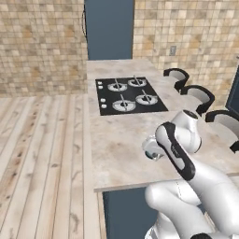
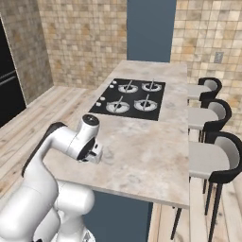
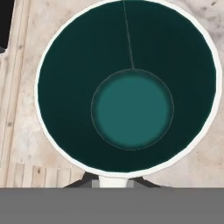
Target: Clear the mugs and bowl far away from the sink.
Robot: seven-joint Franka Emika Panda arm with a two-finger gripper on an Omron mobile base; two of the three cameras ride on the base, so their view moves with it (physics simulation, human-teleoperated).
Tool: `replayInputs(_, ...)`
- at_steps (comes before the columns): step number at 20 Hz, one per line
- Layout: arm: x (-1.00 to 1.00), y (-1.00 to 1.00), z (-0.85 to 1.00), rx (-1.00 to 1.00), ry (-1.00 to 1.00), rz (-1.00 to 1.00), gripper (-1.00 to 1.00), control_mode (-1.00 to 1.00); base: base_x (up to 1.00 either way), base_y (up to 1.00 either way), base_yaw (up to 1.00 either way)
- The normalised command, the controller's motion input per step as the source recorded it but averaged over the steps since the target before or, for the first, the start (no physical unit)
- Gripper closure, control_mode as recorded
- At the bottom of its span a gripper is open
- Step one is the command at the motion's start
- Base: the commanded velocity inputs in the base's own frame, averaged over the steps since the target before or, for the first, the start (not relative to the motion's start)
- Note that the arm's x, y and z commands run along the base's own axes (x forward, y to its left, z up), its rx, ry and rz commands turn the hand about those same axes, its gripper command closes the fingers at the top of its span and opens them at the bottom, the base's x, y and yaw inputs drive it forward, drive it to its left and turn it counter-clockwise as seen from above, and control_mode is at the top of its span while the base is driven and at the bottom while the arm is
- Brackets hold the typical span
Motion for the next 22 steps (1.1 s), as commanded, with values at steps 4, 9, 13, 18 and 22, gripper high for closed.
replayInputs(4,0.44,-0.06,-0.47,0.0,0.0,0.0,1.0,-1.0,0.0,0.0,0.0)
replayInputs(9,0.48,-0.05,-0.47,0.0,0.0,0.0,1.0,-1.0,0.0,0.0,0.0)
replayInputs(13,0.48,-0.03,-0.43,-0.01,0.0,0.0,1.0,-1.0,0.0,0.0,0.0)
replayInputs(18,0.38,0.0,-0.48,-0.01,0.0,0.0,1.0,-1.0,0.0,0.0,0.0)
replayInputs(22,0.32,0.0,-0.45,0.0,0.0,0.0,1.0,-1.0,0.0,0.0,0.0)
